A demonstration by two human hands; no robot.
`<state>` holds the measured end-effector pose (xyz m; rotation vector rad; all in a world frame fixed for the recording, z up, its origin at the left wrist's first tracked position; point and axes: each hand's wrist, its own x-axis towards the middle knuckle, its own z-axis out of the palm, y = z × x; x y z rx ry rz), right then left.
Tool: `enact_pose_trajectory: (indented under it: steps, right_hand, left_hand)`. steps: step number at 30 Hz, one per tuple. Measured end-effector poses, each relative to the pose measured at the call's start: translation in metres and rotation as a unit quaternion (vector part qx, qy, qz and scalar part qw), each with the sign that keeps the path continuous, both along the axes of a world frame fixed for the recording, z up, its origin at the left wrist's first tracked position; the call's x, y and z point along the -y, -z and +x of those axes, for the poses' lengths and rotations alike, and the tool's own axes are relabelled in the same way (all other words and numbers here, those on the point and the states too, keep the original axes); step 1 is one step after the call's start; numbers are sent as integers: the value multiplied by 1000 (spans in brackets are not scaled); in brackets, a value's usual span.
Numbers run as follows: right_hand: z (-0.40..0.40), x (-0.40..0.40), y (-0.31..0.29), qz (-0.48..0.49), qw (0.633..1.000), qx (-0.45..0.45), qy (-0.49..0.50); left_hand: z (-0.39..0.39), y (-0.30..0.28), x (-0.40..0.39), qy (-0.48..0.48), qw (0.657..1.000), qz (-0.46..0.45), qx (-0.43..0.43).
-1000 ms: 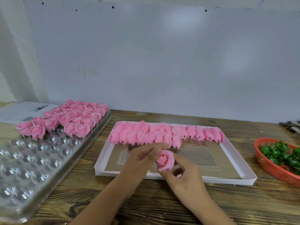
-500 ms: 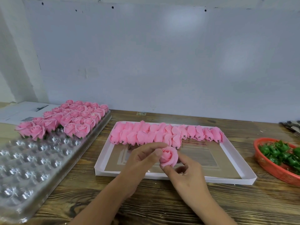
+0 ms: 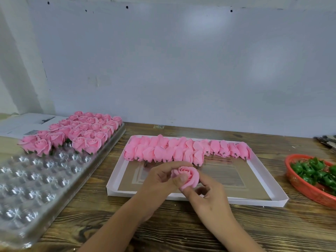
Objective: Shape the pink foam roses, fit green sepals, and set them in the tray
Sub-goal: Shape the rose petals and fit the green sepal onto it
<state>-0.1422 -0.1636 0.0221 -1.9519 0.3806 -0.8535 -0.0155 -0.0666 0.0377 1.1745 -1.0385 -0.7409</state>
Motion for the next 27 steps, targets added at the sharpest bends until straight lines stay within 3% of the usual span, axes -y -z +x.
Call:
enact_pose_trajectory:
  steps: [19,27]
  right_hand:
    - [0,3,5,37,999,26,20]
    - [0,6,8,1,997,30,73]
  left_hand:
    - [6,7,2,-13,999,11,-41]
    - [2,9,6,-34,994,50,91]
